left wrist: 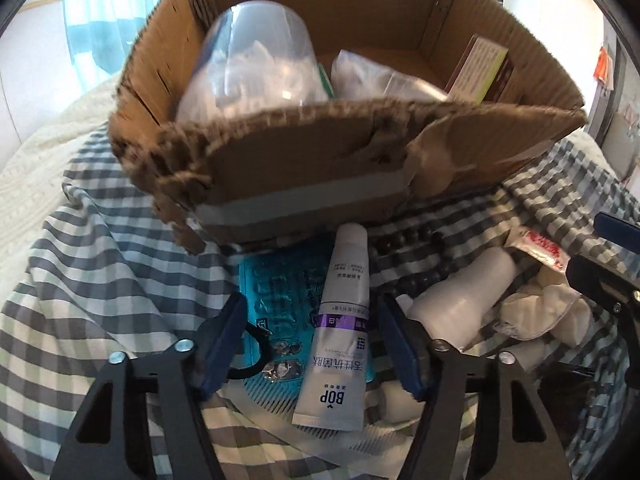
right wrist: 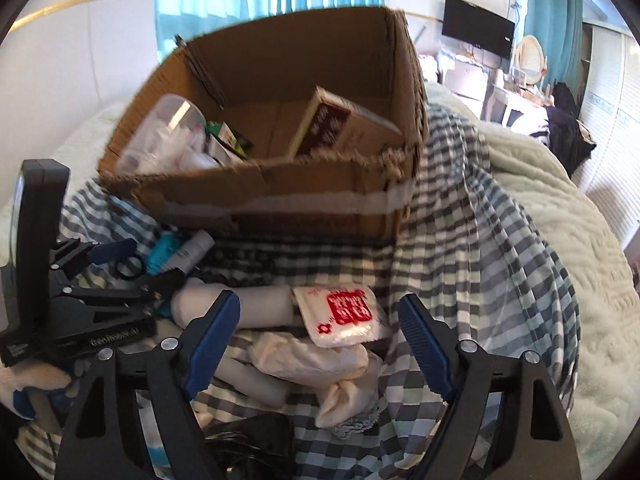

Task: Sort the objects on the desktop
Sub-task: 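Grasp the white BOP tube with the left tool while the right grasps the white sachet, then carry the BOP tube with the left tool while the right carries the sachet over the box, then release the tube and sachet into the box with both tools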

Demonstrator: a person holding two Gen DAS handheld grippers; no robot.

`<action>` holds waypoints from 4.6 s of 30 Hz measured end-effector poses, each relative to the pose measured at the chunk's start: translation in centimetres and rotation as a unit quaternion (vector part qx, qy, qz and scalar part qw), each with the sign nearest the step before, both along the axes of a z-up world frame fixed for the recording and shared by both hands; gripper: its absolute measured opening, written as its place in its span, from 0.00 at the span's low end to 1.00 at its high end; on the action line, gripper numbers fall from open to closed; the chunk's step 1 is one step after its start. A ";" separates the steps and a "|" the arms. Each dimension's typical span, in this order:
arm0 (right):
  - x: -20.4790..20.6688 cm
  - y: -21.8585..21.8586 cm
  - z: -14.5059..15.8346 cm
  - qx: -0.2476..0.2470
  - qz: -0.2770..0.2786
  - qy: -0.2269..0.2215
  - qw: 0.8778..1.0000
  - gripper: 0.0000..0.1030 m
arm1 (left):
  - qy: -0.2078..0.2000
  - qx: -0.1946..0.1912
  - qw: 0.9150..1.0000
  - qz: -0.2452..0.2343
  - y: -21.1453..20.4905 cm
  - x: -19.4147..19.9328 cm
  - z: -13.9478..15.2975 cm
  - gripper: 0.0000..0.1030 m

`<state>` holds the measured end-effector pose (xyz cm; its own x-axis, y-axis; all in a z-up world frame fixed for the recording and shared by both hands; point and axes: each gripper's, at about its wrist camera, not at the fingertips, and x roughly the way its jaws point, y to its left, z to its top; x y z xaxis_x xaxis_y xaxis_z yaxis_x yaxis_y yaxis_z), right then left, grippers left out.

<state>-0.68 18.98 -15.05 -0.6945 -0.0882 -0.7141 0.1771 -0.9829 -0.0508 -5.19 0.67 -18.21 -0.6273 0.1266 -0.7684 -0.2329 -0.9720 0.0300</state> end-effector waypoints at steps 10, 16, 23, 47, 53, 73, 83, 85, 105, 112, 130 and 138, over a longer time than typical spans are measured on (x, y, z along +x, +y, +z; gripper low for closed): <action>-2.4 0.2 -2.6 0.023 -0.021 -0.046 0.998 0.69 | -0.004 -0.011 1.000 0.009 0.8 -0.6 -1.2 0.60; -3.2 0.4 -3.7 0.011 -0.026 -0.070 0.997 0.22 | 0.011 -0.036 0.999 -0.025 2.7 0.7 -1.3 0.27; -1.9 1.7 -2.2 -0.030 -0.031 -0.047 0.998 0.07 | 0.008 -0.025 0.999 -0.025 2.8 2.2 -0.7 0.26; 3.6 2.2 5.1 -0.106 -0.020 0.086 0.990 0.05 | 0.103 0.045 0.992 -0.054 2.6 8.4 7.9 0.26; 4.8 1.9 7.0 -0.117 -0.009 0.120 0.986 0.05 | 0.129 0.060 0.989 -0.050 2.9 8.4 9.6 0.26; 6.6 2.1 15.6 -0.130 -0.003 0.232 0.964 0.05 | 0.248 0.097 0.963 -0.024 0.3 7.2 19.0 0.26; 5.0 0.0 19.4 -0.121 0.010 0.274 0.954 0.05 | 0.288 0.115 0.951 -0.015 -0.3 4.6 22.5 0.26; 4.3 -0.3 20.1 -0.120 0.013 0.281 0.952 0.05 | 0.290 0.115 0.950 -0.012 -0.5 4.2 22.6 0.26; -6.3 -2.3 19.9 -0.091 0.037 0.261 0.960 0.05 | 0.261 0.085 0.962 0.006 -1.0 -6.4 20.9 0.26; -9.6 -1.9 16.1 -0.077 0.035 0.222 0.971 0.05 | 0.214 0.077 0.974 0.010 -1.0 -9.6 17.0 0.26; -13.2 -1.0 12.0 -0.064 0.006 0.167 0.984 0.50 | 0.176 0.073 0.981 0.027 -1.1 -11.3 14.7 0.66; -10.4 0.1 14.1 -0.082 -0.006 0.198 0.977 0.61 | 0.199 0.085 0.976 0.034 -1.7 -8.8 16.9 0.82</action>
